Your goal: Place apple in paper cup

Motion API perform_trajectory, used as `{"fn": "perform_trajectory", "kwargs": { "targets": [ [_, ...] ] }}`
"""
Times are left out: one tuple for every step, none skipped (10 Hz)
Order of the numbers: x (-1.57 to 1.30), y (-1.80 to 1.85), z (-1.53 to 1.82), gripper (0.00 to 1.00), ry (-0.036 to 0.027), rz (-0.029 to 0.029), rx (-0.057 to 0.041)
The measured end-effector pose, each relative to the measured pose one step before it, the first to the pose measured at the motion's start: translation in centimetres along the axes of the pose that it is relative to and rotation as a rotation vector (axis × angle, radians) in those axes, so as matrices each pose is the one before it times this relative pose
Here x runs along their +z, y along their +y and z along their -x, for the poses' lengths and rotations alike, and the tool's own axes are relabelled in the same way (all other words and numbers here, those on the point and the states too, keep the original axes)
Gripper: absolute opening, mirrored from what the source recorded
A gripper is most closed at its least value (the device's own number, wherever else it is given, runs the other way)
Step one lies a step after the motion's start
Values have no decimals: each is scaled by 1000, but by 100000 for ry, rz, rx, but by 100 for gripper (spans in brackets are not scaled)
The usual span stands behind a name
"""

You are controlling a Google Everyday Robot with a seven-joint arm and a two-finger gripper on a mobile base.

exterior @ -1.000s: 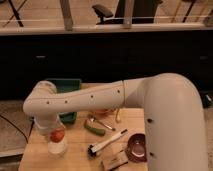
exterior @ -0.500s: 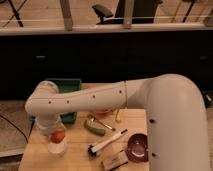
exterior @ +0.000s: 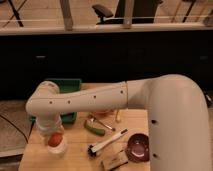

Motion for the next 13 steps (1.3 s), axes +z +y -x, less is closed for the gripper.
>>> {"fn": "perform_trajectory", "kwargs": {
  "targets": [
    [7, -58, 3, 80, -11, -57, -65],
    [40, -39, 6, 80, -59, -37, -51],
    [12, -43, 11, 80, -17, -48, -93],
    [36, -24, 11, 80, -72, -88, -127],
    [95, -8, -12, 80, -128, -235, -136],
    [76, 18, -34, 80, -94, -234, -211],
    [61, 60, -29, 80, -62, -98, -157],
    [67, 40, -42, 80, -102, -214, -118],
    [52, 75, -46, 80, -43, -212, -36],
    [38, 26, -19, 80, -50, -48, -92],
    [52, 19, -43, 80, -114, -191, -23],
    [46, 33, -52, 80, -440, 64, 128],
    [34, -46, -41, 80, -489, 195, -91]
  ]
}}
